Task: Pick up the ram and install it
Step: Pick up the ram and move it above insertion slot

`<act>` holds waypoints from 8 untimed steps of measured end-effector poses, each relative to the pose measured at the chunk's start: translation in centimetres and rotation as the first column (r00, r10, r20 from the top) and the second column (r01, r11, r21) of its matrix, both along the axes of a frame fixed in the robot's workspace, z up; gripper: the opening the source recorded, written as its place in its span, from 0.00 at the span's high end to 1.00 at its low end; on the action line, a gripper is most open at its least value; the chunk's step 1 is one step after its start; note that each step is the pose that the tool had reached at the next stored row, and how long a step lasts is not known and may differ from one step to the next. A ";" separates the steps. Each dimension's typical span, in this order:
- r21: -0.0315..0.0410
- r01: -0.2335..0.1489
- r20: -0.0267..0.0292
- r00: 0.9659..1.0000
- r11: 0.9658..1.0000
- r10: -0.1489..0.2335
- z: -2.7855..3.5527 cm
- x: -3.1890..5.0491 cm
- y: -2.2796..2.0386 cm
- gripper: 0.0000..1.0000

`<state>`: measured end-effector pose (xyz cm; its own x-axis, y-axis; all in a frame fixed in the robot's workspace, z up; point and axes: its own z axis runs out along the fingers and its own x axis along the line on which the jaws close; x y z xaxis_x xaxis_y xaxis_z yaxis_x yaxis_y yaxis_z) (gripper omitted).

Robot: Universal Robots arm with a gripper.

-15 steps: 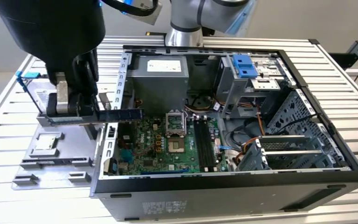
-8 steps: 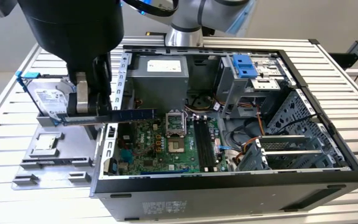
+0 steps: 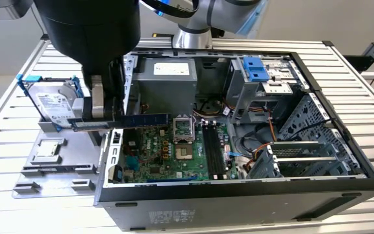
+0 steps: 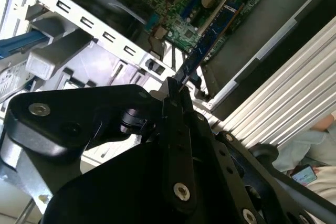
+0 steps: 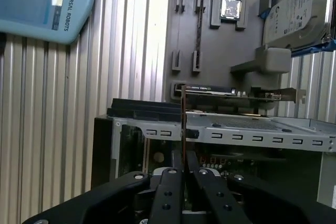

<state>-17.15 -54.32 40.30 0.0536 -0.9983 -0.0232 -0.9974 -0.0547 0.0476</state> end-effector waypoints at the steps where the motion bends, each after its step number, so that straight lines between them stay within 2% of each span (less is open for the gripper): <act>1: 0.000 0.000 0.000 1.000 1.000 0.000 0.00 0.02 0.00 1.00; 8: 0.000 0.000 0.000 1.000 1.000 0.000 0.00 0.09 0.00 1.00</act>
<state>-17.07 -54.32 40.30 0.0535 -0.9983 -0.0231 -0.9974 -0.0546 0.0476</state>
